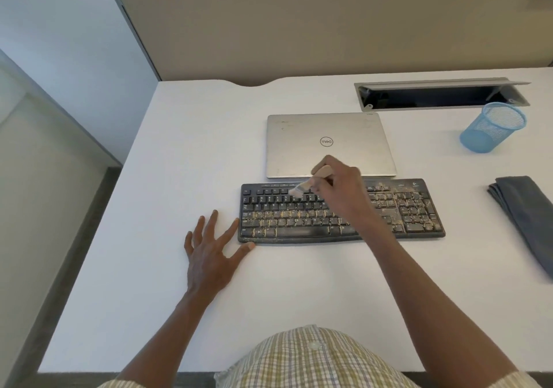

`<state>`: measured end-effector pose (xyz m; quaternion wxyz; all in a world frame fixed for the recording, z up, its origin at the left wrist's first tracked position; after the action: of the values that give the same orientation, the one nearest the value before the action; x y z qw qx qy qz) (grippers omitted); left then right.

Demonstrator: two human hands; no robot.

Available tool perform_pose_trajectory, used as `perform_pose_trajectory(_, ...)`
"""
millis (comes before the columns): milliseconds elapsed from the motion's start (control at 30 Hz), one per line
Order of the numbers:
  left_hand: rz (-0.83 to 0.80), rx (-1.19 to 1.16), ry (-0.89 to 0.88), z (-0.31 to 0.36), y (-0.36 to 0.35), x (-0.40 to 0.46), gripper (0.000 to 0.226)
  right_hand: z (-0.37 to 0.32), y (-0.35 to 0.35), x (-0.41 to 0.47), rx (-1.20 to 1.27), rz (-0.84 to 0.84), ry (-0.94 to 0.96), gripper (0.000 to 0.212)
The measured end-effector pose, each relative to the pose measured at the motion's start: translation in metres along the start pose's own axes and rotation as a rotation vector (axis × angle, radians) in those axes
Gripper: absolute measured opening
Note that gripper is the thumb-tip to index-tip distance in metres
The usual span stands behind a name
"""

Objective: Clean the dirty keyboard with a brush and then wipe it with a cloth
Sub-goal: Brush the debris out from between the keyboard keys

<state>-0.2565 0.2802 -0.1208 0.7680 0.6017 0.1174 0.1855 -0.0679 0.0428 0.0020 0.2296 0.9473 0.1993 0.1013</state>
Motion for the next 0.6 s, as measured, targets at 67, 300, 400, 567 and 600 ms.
perform_pose_trajectory(67,0.001,0.008,-0.005,0.0,0.0,0.0,0.077,-0.006,-0.02,0.007,0.02,-0.043,0.043,0.011)
perform_pose_trajectory(300,0.018,0.019,-0.016,0.0,-0.001,0.001,0.073,-0.026,-0.069,0.031,0.024,-0.185,0.133,0.013)
perform_pose_trajectory(400,0.019,0.018,-0.015,-0.001,-0.002,0.001,0.072,-0.029,-0.083,0.036,0.029,-0.221,0.164,0.013)
perform_pose_trajectory(567,0.019,0.015,-0.013,-0.001,-0.002,0.001,0.072,-0.028,-0.099,0.039,0.016,-0.253,0.189,0.013)
perform_pose_trajectory(600,0.018,0.012,-0.012,-0.001,-0.002,0.001,0.073,-0.027,-0.1,0.039,0.003,-0.255,0.196,0.013)
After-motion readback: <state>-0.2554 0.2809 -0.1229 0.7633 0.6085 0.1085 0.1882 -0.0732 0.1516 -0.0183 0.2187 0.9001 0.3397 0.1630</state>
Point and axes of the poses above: each hand's wrist, its own x-axis towards the middle knuckle, its own y-axis out of the back of the hand, z = x × y, the point moved 1 cm from there along x, towards the middle knuckle, and after that the axes turned 8 degrees about x, right-handed, at the moved point
